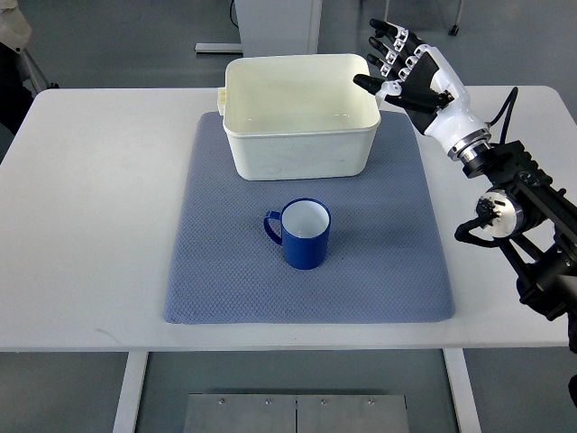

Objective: Place cup in box with right hand
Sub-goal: 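Move the right hand over the tub and down toward the blue mug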

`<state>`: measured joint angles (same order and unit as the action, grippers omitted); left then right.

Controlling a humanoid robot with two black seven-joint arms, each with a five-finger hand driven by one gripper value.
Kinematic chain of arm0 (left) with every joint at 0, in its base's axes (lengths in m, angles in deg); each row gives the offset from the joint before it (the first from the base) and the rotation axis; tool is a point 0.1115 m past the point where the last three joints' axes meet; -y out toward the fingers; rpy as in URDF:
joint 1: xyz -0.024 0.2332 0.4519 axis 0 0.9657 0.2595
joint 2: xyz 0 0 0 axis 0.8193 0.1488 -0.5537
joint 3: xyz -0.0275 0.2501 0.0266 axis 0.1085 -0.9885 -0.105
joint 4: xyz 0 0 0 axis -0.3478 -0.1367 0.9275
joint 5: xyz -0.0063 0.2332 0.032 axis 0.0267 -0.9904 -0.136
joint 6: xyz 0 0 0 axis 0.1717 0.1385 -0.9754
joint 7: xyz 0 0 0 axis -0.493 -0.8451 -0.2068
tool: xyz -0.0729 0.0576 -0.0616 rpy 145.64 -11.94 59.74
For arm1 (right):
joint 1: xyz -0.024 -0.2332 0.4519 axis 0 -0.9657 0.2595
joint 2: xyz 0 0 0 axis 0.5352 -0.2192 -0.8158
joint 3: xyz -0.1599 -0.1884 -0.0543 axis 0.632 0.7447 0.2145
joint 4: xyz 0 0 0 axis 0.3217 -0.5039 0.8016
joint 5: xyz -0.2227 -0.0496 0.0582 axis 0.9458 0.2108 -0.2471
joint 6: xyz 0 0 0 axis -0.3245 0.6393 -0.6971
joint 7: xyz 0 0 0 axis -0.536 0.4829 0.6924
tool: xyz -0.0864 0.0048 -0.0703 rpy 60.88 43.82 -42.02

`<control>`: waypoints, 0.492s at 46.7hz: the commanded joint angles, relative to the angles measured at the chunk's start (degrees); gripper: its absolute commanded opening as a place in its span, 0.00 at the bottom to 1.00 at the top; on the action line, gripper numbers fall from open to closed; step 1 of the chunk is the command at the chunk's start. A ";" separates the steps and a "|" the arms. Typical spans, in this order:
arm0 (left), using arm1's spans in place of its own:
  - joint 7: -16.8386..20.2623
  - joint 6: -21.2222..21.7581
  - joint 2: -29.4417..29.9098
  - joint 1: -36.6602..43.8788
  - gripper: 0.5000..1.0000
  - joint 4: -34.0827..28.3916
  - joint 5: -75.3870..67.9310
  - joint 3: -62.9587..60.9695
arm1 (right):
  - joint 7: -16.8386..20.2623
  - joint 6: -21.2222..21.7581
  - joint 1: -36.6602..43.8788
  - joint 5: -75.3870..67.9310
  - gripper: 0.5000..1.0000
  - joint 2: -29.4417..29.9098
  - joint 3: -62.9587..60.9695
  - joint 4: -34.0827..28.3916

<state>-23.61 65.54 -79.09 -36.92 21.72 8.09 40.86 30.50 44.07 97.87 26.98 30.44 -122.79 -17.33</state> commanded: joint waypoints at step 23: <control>0.00 -0.01 0.00 0.00 1.00 -0.01 0.01 -0.04 | -0.46 9.39 -0.33 8.11 1.00 -3.99 7.92 -6.40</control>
<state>-23.62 65.54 -79.09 -36.91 21.72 8.09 40.87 30.09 52.88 97.51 33.95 26.63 -116.04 -23.34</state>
